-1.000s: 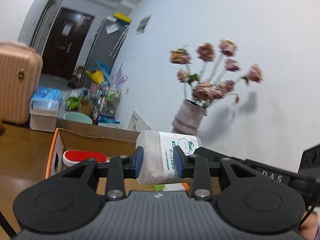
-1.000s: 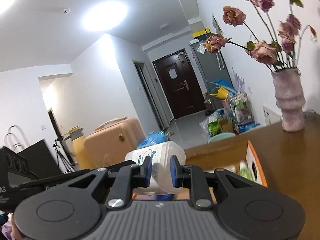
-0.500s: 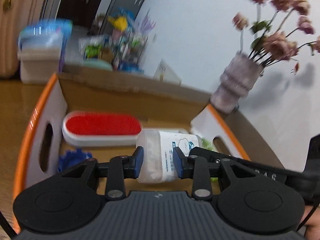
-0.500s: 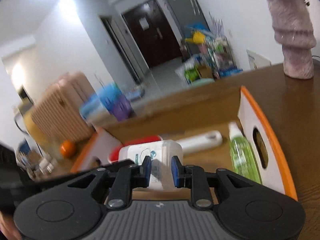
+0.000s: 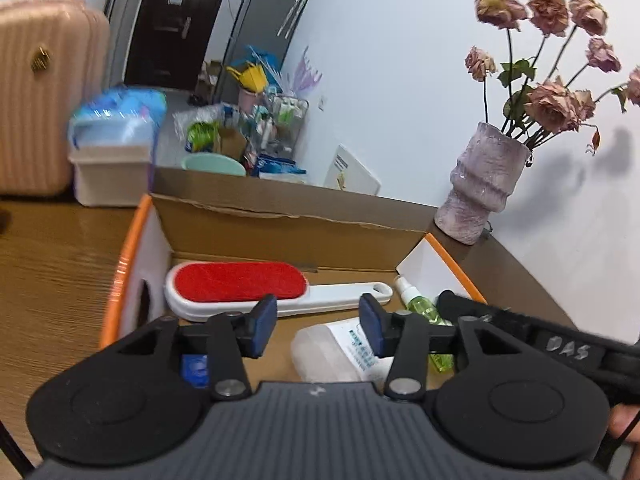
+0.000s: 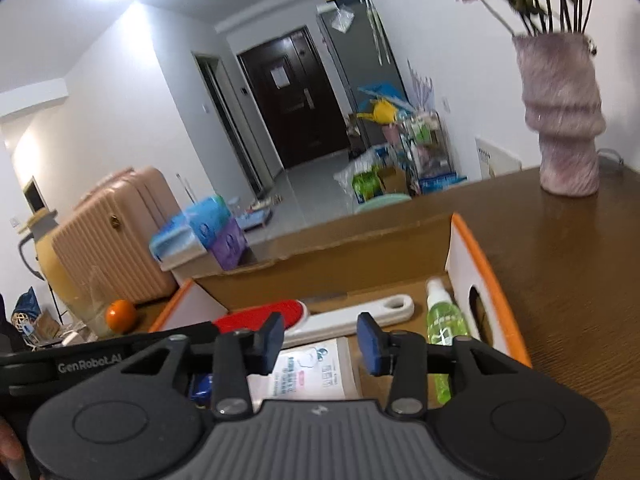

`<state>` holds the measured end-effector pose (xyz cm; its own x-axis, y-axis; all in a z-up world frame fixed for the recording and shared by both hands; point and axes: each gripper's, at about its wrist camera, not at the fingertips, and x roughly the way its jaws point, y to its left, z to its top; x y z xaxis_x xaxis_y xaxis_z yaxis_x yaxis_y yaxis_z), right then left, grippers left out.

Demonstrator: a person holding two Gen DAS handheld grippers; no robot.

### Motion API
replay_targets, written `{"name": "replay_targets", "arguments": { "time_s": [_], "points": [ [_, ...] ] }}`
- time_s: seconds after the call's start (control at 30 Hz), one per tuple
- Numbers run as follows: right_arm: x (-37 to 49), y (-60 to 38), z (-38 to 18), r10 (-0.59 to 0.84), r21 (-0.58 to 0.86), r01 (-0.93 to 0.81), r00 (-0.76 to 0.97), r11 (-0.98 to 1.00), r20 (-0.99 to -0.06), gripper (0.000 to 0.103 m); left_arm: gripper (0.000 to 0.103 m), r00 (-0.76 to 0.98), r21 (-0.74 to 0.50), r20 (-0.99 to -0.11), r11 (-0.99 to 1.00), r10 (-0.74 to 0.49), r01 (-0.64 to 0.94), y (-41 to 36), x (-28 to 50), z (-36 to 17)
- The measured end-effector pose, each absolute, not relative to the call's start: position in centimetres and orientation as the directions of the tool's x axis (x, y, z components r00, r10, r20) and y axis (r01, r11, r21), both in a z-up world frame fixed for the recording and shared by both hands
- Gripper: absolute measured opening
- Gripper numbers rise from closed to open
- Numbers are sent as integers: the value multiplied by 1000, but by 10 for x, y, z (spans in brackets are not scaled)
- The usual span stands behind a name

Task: Organize rigid objects
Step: 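Open the left tool to drop the pill bottle and lift away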

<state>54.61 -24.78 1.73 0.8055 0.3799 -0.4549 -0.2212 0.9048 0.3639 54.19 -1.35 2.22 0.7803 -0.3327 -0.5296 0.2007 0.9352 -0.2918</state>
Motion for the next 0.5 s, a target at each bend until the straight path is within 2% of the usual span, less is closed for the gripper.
{"name": "replay_targets", "arguments": {
  "time_s": [0.13, 0.2, 0.33, 0.37, 0.4, 0.5],
  "points": [
    [512, -250, 42, 377, 320, -254, 827, 913, -418, 48, 74, 796, -231, -517, 947, -315, 224, -4, 499, 44],
    [488, -255, 54, 360, 281, -263, 846, 923, -393, 57, 82, 811, -198, -506, 955, -294, 223, 1, 475, 53],
    [443, -259, 71, 328, 219, -261, 869, 940, -371, 65, 92, 840, -153, -472, 963, -268, 221, 10, 427, 65],
    [431, -260, 74, 323, 198, -266, 873, 943, -365, 70, 96, 848, -135, -462, 966, -258, 220, 11, 414, 65],
    [417, -259, 76, 316, 169, -272, 879, 947, -356, 75, 98, 857, -108, -454, 970, -243, 218, 11, 402, 65],
    [380, -256, 80, 278, 86, -265, 902, 960, -331, 79, 101, 877, -7, -439, 977, -194, 212, 8, 365, 62]
  ]
}}
